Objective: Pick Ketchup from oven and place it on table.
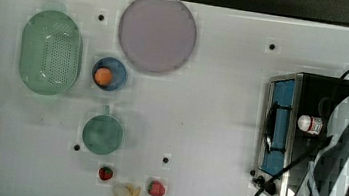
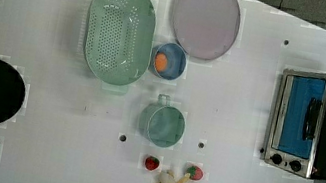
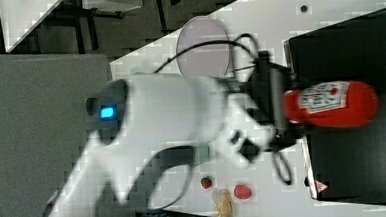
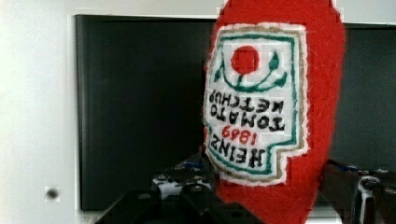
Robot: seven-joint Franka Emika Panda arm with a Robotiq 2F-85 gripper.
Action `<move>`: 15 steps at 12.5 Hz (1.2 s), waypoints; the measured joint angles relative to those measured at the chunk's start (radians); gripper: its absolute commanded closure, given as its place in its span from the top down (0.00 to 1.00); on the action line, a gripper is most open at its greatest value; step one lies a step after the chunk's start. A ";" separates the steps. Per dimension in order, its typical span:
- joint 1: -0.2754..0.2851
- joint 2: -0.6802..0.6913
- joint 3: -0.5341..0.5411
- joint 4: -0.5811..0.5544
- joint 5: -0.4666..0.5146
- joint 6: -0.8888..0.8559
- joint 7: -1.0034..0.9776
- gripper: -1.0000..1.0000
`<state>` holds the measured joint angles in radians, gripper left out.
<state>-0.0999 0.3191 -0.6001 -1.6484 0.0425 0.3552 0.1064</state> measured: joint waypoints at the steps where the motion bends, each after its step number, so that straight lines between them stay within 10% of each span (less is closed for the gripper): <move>1: 0.020 -0.047 0.002 0.010 -0.006 -0.031 0.000 0.64; 7: 0.117 -0.261 0.220 0.082 -0.023 -0.254 0.000 0.64; 15: 0.233 -0.287 0.469 -0.177 0.007 -0.210 0.023 0.64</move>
<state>0.1333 0.0320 -0.1310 -1.8252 0.0495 0.1455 0.1293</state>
